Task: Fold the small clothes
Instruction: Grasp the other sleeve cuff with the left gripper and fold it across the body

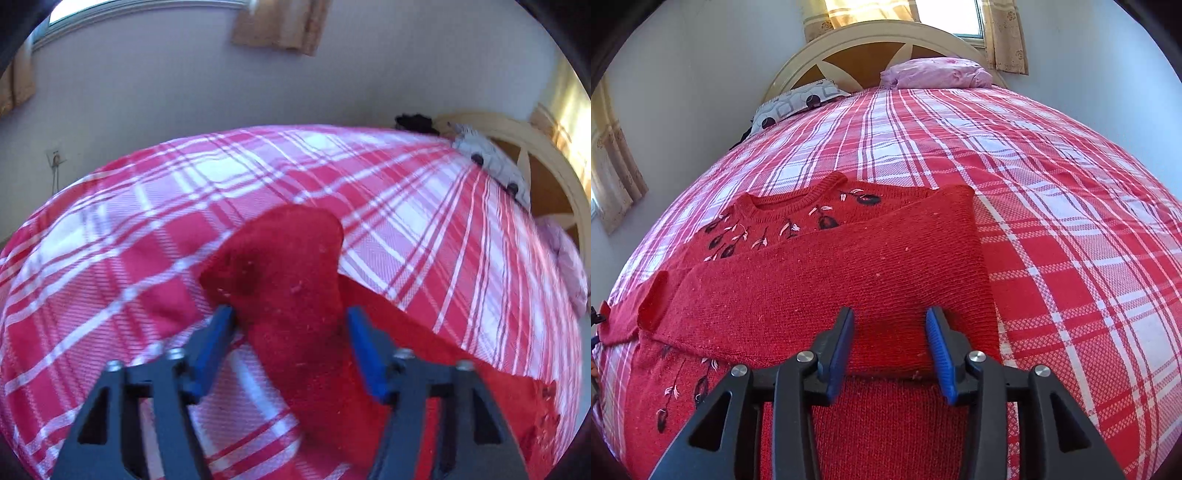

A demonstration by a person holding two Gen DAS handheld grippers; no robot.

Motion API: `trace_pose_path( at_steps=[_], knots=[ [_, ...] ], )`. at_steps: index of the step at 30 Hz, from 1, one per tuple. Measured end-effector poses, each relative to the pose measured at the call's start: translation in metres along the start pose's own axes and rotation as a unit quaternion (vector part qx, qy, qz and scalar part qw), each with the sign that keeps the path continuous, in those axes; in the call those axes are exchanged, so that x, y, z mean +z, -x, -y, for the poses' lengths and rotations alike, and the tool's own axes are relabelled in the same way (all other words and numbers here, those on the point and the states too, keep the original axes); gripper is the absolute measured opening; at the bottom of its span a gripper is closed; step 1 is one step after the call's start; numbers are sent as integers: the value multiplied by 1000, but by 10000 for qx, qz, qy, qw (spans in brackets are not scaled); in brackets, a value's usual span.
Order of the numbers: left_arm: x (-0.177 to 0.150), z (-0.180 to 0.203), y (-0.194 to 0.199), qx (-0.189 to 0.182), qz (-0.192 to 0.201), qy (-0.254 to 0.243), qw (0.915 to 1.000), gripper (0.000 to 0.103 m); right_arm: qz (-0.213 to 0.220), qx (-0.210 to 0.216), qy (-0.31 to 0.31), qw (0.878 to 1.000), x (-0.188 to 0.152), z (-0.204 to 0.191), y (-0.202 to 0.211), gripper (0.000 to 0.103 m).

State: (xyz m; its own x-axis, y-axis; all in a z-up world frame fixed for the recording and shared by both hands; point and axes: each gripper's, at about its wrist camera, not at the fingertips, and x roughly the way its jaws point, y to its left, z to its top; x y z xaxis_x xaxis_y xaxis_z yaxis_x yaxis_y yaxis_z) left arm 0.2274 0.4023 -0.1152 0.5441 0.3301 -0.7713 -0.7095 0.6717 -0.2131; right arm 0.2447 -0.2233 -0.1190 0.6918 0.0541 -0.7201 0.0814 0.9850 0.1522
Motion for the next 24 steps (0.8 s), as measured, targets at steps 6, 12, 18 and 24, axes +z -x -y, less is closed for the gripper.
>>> trace_pose_path(
  at_steps=[6,12,18,24],
  knots=[
    [0,7,10,-12,237,-244,9994,11,4,12,-13,10000,0,-1,0,43],
    [-6,53,83,-450,988,-772,9911,10,10,-23,20,10000,0,-1,0,43],
    [-54,159,165,-1573,1549,-1916,9563,10,13,-12,13,10000,0,0,0,43],
    [-156,275,190,-2264,1487,-3143,9099,10,24,25,-17,10000,0,0,1,43]
  ],
)
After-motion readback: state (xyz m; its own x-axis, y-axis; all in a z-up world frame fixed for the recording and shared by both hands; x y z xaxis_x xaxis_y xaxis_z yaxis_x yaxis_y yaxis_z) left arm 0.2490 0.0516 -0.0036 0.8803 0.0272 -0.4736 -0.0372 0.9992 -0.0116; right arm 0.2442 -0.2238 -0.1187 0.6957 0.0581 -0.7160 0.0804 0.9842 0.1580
